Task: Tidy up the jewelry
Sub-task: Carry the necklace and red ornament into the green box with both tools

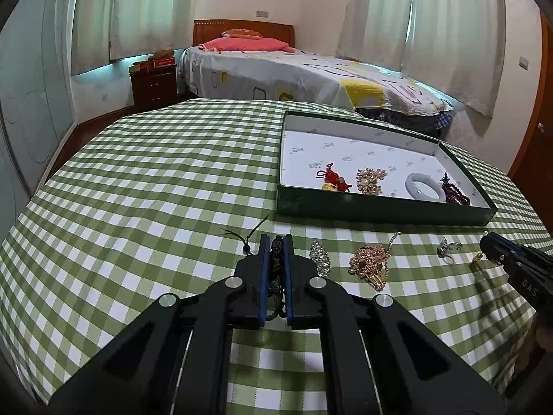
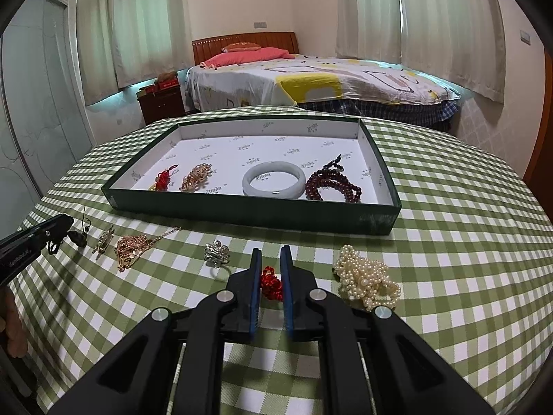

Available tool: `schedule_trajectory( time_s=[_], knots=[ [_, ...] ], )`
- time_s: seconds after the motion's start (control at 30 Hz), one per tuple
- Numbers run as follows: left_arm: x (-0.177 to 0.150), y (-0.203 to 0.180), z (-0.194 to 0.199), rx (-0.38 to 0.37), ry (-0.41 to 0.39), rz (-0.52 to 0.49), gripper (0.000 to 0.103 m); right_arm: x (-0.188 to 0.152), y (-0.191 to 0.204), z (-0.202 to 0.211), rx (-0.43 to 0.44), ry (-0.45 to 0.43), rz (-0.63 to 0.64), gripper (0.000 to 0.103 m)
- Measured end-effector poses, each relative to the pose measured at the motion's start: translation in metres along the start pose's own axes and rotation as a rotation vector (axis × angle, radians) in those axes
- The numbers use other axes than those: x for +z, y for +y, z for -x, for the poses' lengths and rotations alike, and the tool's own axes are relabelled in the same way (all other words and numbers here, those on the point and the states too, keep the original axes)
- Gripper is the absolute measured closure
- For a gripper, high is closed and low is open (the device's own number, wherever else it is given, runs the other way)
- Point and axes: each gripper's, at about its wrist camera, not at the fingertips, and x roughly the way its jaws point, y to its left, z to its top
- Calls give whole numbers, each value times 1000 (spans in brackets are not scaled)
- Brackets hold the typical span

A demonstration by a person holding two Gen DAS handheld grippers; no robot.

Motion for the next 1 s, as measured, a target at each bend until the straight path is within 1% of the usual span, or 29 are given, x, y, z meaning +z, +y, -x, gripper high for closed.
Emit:
schedule_trajectory(
  time_s=[0.37,0.6,1.0],
  knots=[
    [-3,0,-2,1,8,3,95,-8,4,-1,2,19,12,91],
    [-1,0,1,2,-2,1,95,-1,4,10,1,-24,9,92],
    [1,-1,2,0,-8,1,95,6,4,16,8,-46,8,92]
  ],
)
